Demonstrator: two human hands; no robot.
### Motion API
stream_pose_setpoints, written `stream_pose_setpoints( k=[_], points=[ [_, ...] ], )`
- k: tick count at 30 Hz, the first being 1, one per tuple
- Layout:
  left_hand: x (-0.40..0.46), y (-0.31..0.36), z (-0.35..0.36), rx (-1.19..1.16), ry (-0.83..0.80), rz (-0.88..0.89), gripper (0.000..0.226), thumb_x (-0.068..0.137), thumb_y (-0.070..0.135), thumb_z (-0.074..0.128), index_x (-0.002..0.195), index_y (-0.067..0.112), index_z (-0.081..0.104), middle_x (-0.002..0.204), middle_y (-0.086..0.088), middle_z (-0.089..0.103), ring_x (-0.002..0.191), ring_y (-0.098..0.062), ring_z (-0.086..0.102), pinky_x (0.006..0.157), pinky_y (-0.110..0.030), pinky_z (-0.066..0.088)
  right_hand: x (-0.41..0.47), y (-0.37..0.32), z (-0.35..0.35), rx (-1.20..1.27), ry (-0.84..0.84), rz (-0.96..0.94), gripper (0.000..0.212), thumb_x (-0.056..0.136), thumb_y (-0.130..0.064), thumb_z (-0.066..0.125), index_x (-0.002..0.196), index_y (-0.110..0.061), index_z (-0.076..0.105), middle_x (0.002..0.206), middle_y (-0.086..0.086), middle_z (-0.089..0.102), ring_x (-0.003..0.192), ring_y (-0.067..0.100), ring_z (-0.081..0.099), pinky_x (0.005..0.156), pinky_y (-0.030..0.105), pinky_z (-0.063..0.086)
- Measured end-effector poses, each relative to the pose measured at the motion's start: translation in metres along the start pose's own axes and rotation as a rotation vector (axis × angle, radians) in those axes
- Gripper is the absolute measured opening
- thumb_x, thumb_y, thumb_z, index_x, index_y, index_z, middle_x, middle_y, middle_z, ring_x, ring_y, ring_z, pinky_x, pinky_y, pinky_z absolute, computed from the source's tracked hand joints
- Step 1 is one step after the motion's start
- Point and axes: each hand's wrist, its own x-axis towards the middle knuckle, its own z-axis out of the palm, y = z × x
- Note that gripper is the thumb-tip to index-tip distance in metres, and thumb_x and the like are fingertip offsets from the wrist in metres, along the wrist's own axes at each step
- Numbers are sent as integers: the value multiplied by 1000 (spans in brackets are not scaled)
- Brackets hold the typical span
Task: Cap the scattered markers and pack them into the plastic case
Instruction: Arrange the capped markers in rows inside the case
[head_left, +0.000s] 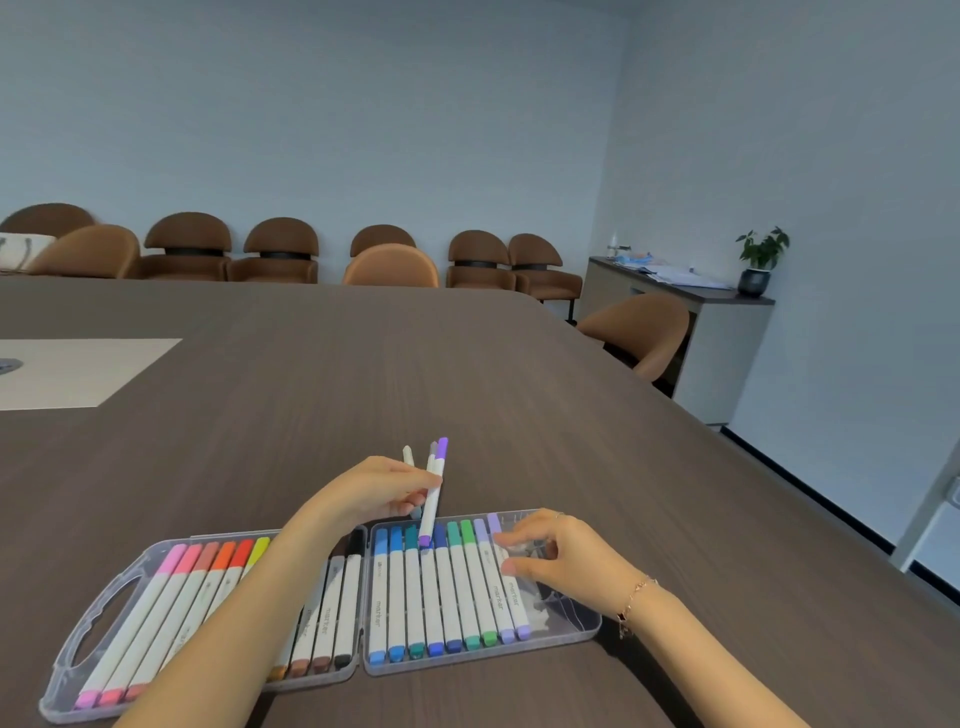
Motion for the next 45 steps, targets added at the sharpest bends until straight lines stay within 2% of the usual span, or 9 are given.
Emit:
stream_pose_setpoints(
  k=[7, 11, 16, 20, 22, 29, 36, 41, 45],
  points=[
    [-11, 4, 5, 19, -12, 61, 20, 85, 29, 68, 94, 12, 72, 71, -1, 60, 63, -7, 53, 58, -15, 49, 0, -8, -3, -24, 7, 26, 28, 84, -36, 66, 112, -31, 68, 113, -13, 55, 93, 3, 52, 74, 12, 44],
    [-17, 4, 13, 75, -68, 77, 20, 83, 33, 70, 94, 16, 74, 66, 1, 57, 60, -6, 50, 59, -15, 47, 2, -16, -8, 169, 202, 81, 14, 88, -32, 62, 99, -30, 71, 101, -16, 63, 90, 8, 59, 78, 20, 52],
    [-16, 8, 23, 34, -60, 94, 18, 80, 33, 73, 93, 21, 75, 73, -1, 62, 59, -6, 50, 56, -15, 45, 9, -45, 2, 352, 180, 117, 19, 92, -28, 58, 99, -15, 70, 80, -9, 65, 56, -4, 54, 50, 6, 40],
    [-17, 8, 27, 4, -20, 102, 19, 79, 34, 74, 94, 20, 75, 61, 2, 61, 50, -4, 44, 49, -13, 41, 23, -54, 6, 336, 292, 190, 18, 87, -28, 65, 95, -14, 71, 81, -5, 65, 67, 4, 55, 57, 13, 45],
    [-16, 7, 30, -27, -26, 89, 21, 79, 31, 75, 95, 18, 75, 72, -5, 67, 51, -5, 43, 49, -14, 40, 27, -54, 7, 324, 327, 227, 16, 83, -30, 69, 89, -16, 71, 79, -4, 65, 70, 7, 57, 64, 19, 50],
    [-13, 6, 39, 30, -18, 101, 19, 82, 32, 71, 92, 17, 75, 62, 4, 63, 49, -4, 46, 49, -13, 41, 20, -52, 3, 405, 275, 366, 14, 85, -24, 68, 88, -11, 71, 67, 0, 59, 48, 6, 44, 42, 13, 37],
    [4, -9, -4, 288, 504, 250, 10, 86, 20, 66, 82, 14, 74, 90, -3, 70, 84, -15, 62, 75, -25, 46, -3, -30, -8, 191, 31, 481, 16, 84, -14, 61, 69, -8, 60, 63, 8, 49, 41, 4, 39, 42, 15, 32],
    [18, -31, -25, 404, 546, 204, 16, 87, 15, 65, 98, 6, 72, 104, -10, 68, 97, -20, 60, 88, -31, 47, 0, -31, 0, 138, 1, 465, 20, 87, -25, 63, 76, -9, 65, 75, 5, 68, 64, 8, 59, 56, 16, 42],
    [25, -27, -20, 431, 479, 204, 17, 89, 19, 64, 99, 7, 71, 103, -7, 66, 97, -20, 59, 89, -32, 48, 2, -31, -2, 63, 49, 459, 33, 88, -28, 61, 60, -15, 52, 73, 5, 66, 49, 6, 49, 49, 16, 36]
  ],
)
